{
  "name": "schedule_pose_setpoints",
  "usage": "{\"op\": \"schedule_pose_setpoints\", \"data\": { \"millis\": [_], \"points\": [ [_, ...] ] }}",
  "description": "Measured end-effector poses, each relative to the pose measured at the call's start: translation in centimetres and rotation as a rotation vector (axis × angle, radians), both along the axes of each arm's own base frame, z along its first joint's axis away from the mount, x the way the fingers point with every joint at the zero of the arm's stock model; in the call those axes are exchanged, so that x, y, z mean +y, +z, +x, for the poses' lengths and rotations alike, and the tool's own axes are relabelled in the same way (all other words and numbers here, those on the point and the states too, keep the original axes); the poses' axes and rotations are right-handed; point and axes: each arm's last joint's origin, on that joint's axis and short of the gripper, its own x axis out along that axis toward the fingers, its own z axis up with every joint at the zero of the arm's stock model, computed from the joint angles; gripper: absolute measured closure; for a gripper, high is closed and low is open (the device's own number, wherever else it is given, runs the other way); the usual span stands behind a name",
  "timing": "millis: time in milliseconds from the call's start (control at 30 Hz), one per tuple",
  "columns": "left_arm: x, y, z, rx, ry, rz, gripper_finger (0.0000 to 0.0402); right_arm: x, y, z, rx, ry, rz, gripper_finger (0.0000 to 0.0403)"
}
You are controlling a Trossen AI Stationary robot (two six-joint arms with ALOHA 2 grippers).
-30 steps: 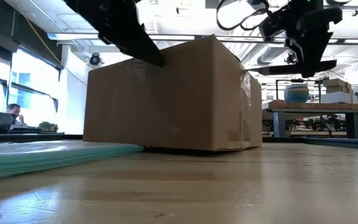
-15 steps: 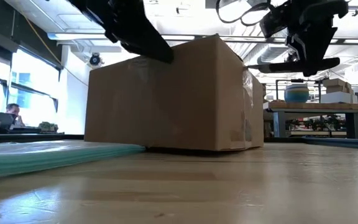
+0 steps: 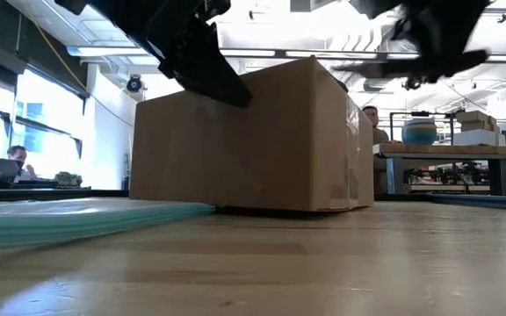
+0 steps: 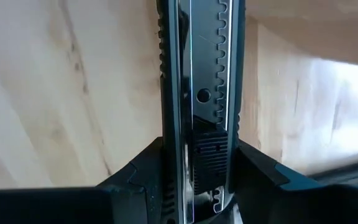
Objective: Unpack boxes
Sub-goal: Open the cardboard box using the black cutter
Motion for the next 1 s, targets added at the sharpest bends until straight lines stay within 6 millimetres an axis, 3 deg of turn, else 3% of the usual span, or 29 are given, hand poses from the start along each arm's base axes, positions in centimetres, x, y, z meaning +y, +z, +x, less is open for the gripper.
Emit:
{"op": "schedule_pose_setpoints", "data": {
  "millis": [167,300,400,567,733,833,1000],
  "points": [
    [-1.1,2.0,-1.1,-0.064,-0.035,-0.023,0.0225,1.8,1.2,-2.4,-0.094,-0.051,-0.01,0.0277],
    [-1.5,4.6,-2.6,-0.14,-0.059,-0.039,0.0225,3.1,0.9,-4.0,-0.39,-0.122,-0.03,0.0277],
    [-0.6,6.6,-4.6,-0.159,0.047,0.01,0.0229,3.9,-0.5,-4.5,-0.645,-0.199,-0.078,0.0277],
    [4.7,8.6,-8.5,-0.078,0.395,0.165,0.0262,4.2,-5.1,-3.6,-1.013,-0.394,-0.179,0.0277],
    [11.4,9.4,-11.6,0.032,0.624,0.146,0.0341,3.1,-9.3,-2.9,-1.162,-0.573,-0.228,0.0277],
    [14.9,9.3,-12.8,0.104,0.729,0.163,0.0389,2.7,-10.2,-3.5,-1.209,-0.655,-0.3,0.0277],
    [19.2,8.1,-13.5,0.176,0.721,0.01,0.039,2.0,-10.6,-4.0,-1.219,-0.707,-0.385,0.0277]
  ]
}}
